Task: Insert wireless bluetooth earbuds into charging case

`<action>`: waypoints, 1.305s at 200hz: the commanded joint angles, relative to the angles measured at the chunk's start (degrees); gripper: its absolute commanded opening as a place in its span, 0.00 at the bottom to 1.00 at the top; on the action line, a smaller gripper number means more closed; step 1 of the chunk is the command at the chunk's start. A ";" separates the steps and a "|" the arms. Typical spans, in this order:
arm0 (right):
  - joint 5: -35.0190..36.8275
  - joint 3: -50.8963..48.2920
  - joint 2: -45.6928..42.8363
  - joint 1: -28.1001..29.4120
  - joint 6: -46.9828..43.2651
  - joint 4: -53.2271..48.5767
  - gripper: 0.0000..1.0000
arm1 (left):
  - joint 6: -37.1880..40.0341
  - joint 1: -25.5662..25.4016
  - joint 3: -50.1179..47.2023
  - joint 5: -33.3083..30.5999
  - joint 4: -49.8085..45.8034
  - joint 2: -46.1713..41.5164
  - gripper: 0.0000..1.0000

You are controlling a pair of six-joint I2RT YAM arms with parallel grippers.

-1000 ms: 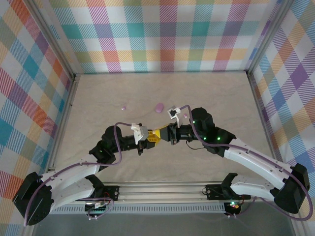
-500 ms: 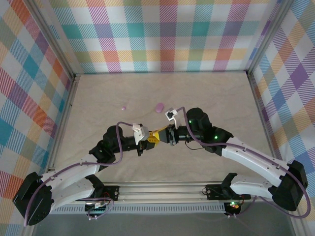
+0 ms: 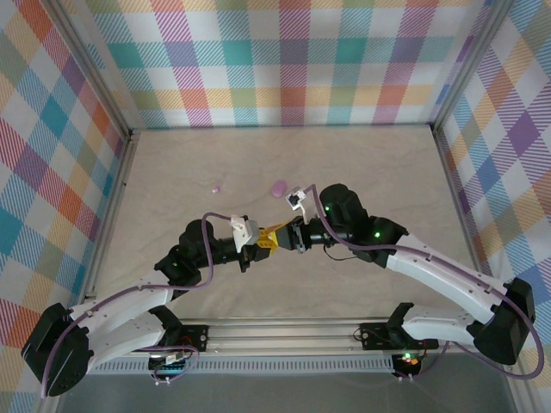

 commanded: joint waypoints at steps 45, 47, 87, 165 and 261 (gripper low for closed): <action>6.17 5.98 -1.10 -0.27 -1.20 -10.24 0.26 | -0.44 0.26 3.13 1.29 2.27 -0.90 0.00; 6.21 6.16 -1.19 -0.27 -1.39 -10.45 0.26 | -0.44 0.26 3.16 1.29 2.15 -0.81 0.00; 7.47 9.24 -3.34 -0.12 -13.33 -16.31 0.29 | -0.70 0.26 4.53 1.20 -0.39 0.36 0.00; 6.94 14.97 -1.95 2.05 -36.84 -22.88 0.35 | -2.35 0.26 6.59 3.39 -3.77 0.99 0.00; 9.32 20.02 5.01 5.70 -43.95 -26.29 0.35 | -2.02 0.26 7.39 1.82 -7.07 1.97 0.00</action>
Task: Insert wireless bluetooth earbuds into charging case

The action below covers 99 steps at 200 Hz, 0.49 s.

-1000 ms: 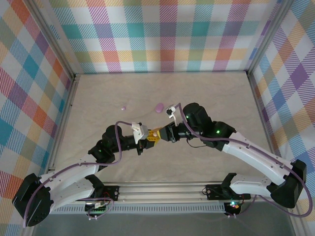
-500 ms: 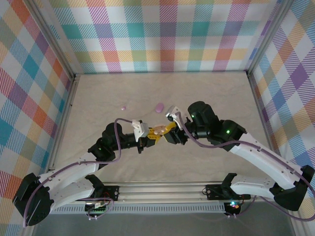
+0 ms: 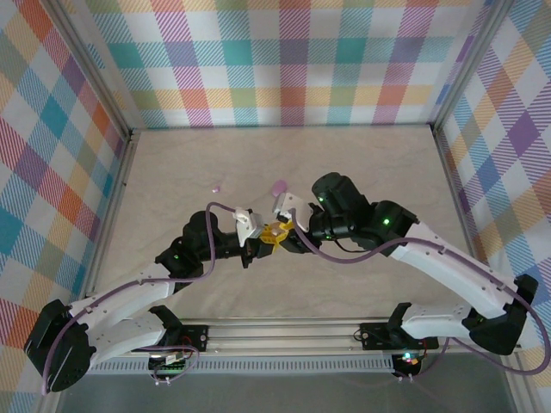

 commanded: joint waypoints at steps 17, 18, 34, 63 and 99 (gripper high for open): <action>2.23 2.57 1.92 1.33 -3.92 -1.15 0.35 | -0.20 0.26 1.82 0.19 -0.68 -0.26 0.00; 2.31 2.58 1.99 1.38 -3.96 -1.15 0.35 | -0.20 0.26 1.82 0.18 -0.72 -0.26 0.00; 3.52 3.00 2.66 1.84 -4.69 -1.15 0.35 | -0.11 0.26 1.82 0.27 -0.94 -0.26 0.00; 6.25 3.53 3.54 2.71 -5.82 -0.80 0.37 | -0.03 0.26 1.65 0.27 -1.03 -0.43 0.00; 8.63 3.66 4.57 3.37 -7.08 -0.73 0.38 | -0.03 0.30 1.73 0.54 -1.03 -0.43 0.00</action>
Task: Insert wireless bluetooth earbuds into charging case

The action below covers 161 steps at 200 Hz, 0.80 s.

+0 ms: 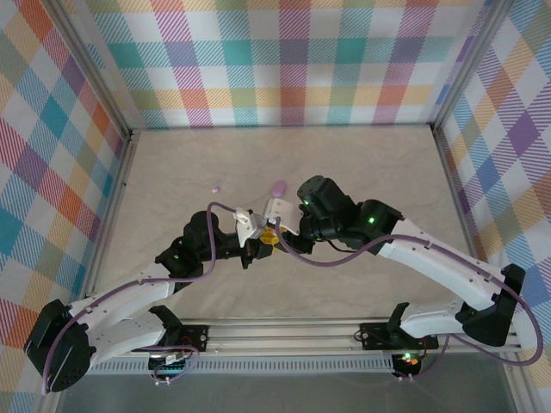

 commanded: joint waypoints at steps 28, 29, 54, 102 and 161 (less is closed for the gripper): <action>2.17 2.35 1.77 0.78 -2.51 -0.19 0.38 | 0.06 0.26 1.70 0.60 -0.03 -0.48 0.00; 2.17 2.39 1.81 0.78 -2.54 -0.21 0.38 | 0.06 0.26 1.74 0.66 -0.03 -0.46 0.00; 2.24 2.96 2.76 0.93 -2.65 -0.75 0.39 | 0.06 0.26 1.78 0.71 -0.29 -0.52 0.00; 2.61 3.78 3.77 1.09 -2.58 -1.81 0.34 | 0.32 0.26 1.69 0.62 -0.80 -0.78 0.00; 4.18 4.49 4.83 1.10 -2.87 -4.07 0.34 | 0.57 0.26 1.68 0.27 -0.99 -1.22 0.00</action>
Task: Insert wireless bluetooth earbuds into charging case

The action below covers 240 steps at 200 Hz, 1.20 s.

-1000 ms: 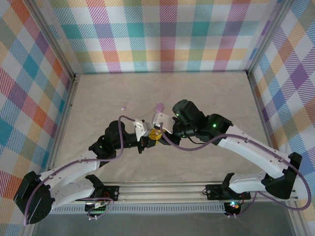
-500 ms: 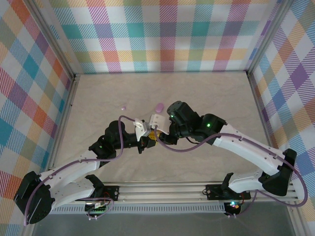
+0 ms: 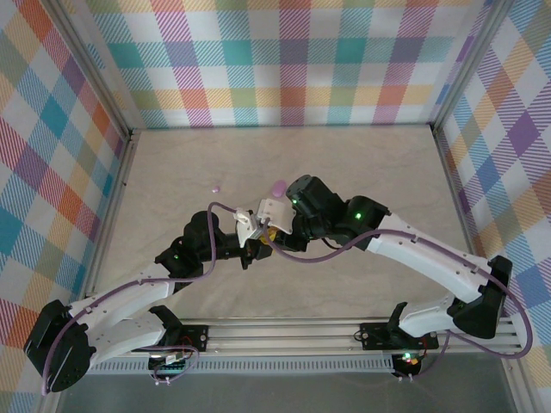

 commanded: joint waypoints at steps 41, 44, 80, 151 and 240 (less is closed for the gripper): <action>1.07 1.89 0.36 0.39 -0.69 -1.35 0.21 | 0.54 0.26 1.67 0.25 -0.01 -1.27 0.00; 0.98 1.91 0.29 0.35 -0.61 -1.20 0.21 | 0.54 0.26 1.59 0.25 -0.09 -1.26 0.00; 0.40 0.15 -1.20 0.22 1.22 1.40 0.19 | 0.54 0.26 1.40 0.07 -0.19 -1.65 0.00; -4.80 -5.84 -6.79 -2.98 10.90 10.03 0.16 | -0.46 0.26 0.46 -0.08 1.78 -2.80 0.00; -12.95 -15.06 -11.81 -5.78 26.71 24.94 0.15 | -1.43 0.26 0.35 -0.08 3.23 -2.75 0.00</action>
